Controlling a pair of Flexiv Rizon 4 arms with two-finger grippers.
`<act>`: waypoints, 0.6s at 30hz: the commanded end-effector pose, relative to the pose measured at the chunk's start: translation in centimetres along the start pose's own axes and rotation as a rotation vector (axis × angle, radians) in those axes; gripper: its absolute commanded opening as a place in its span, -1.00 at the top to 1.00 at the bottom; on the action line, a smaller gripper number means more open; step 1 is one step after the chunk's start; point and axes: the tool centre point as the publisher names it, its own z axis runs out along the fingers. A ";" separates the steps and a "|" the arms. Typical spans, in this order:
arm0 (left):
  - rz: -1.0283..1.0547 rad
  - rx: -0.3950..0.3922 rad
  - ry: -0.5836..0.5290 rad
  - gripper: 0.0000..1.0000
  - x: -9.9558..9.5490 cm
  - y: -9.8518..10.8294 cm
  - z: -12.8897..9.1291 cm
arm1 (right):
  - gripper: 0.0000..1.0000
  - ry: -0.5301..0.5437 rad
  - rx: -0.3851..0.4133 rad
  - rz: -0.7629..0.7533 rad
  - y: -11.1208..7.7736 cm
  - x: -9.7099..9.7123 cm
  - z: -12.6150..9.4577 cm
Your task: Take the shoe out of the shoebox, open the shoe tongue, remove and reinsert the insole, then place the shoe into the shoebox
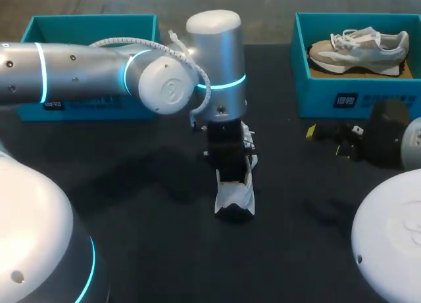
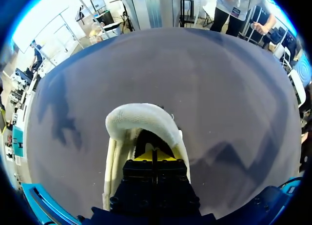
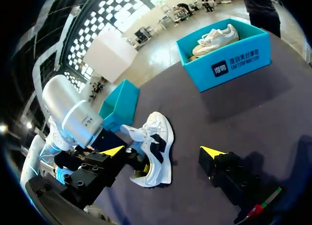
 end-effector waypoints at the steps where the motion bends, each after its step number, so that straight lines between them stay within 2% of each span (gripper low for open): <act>1: -0.009 -0.002 0.017 1.00 -0.4 0.5 1.2 | -1.00 0.010 0.412 0.010 0.1 -0.4 -0.2; 6: -0.021 -0.014 0.018 1.00 -0.5 0.6 1.3 | -1.00 0.010 0.412 0.010 0.1 -0.4 -0.2; 8: -0.013 -0.042 0.027 1.00 -0.5 0.7 1.3 | -1.00 0.010 0.412 0.010 0.1 -0.4 -0.2; 18: -0.016 -0.178 0.027 1.00 0.0 1.4 -2.6 | -1.00 0.010 0.412 0.010 0.1 -0.4 -0.2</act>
